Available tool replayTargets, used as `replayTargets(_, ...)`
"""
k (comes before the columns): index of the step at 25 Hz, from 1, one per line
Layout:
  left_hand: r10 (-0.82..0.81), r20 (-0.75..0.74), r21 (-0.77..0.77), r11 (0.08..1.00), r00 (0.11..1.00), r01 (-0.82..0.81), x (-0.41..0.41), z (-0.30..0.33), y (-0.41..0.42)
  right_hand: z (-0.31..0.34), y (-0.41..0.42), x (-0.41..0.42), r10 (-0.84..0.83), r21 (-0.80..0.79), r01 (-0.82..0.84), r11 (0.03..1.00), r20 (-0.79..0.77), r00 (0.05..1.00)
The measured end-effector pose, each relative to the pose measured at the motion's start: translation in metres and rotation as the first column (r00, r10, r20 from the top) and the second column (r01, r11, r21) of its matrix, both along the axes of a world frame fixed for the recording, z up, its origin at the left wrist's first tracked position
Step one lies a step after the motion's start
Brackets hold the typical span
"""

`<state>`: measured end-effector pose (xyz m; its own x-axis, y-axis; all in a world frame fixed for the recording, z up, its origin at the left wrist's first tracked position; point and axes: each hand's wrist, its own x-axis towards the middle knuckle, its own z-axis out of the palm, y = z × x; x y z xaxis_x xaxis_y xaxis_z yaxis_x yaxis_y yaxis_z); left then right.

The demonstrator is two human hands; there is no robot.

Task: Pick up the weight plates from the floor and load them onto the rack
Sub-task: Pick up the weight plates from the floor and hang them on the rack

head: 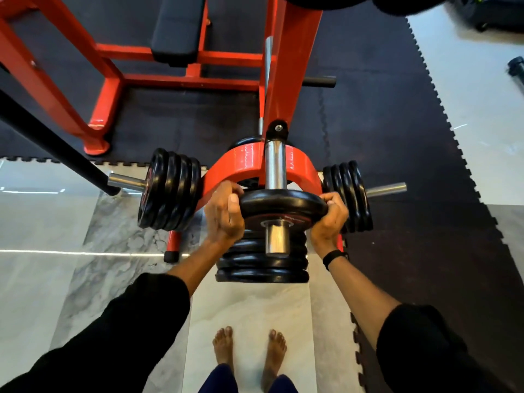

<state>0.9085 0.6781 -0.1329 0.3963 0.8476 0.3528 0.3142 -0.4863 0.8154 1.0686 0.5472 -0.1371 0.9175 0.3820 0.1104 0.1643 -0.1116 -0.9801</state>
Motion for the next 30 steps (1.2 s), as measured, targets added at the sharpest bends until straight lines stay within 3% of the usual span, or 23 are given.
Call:
replayTargets(3, 0.149, -0.284, -0.186, 0.960, 0.947, -0.207, 0.036, 0.017, 0.048, 0.021, 0.057, 0.038, -0.042, -0.277, 0.028, 0.961, -0.045, 0.998)
replayTargets(4, 0.125, -0.403, -0.251, 0.938, 0.907, -0.241, 0.047, 0.023, 0.061, 0.033, 0.075, 0.051, -0.076, -0.409, 0.034, 0.912, -0.085, 0.994)
replayTargets(6, 0.032, -0.521, -0.341, 0.908, 0.853, -0.243, 0.066, 0.035, 0.076, 0.057, 0.103, 0.069, -0.081, -0.512, -0.050, 0.858, -0.232, 0.969)
replayTargets(10, -0.002, -0.474, -0.478, 0.840, 0.880, -0.256, 0.072, 0.044, 0.076, 0.061, 0.104, 0.073, -0.026, -0.546, -0.160, 0.822, -0.317, 0.948)
replayTargets(15, 0.018, -0.434, -0.537, 0.797, 0.901, -0.275, 0.064, 0.053, 0.065, 0.059, 0.086, 0.065, -0.032, -0.585, -0.195, 0.787, -0.354, 0.935)
replayTargets(20, -0.078, -0.217, -0.668, 0.738, 0.973, -0.090, 0.031, 0.041, 0.005, 0.065, 0.018, 0.026, 0.068, -0.504, -0.338, 0.795, -0.479, 0.875)
replayTargets(23, -0.155, -0.094, -0.725, 0.687, 0.983, 0.038, 0.032, 0.060, -0.043, 0.080, -0.042, 0.000, 0.072, -0.477, -0.343, 0.809, -0.499, 0.864)
replayTargets(26, -0.416, -0.062, -0.697, 0.669, 0.907, 0.259, 0.053, 0.084, -0.106, 0.105, -0.135, -0.019, -0.058, -0.455, -0.212, 0.865, -0.510, 0.858)
replayTargets(30, -0.729, -0.068, -0.693, 0.525, 0.681, 0.493, 0.094, 0.113, -0.213, 0.138, -0.277, -0.045, -0.332, -0.482, 0.069, 0.874, -0.488, 0.807)
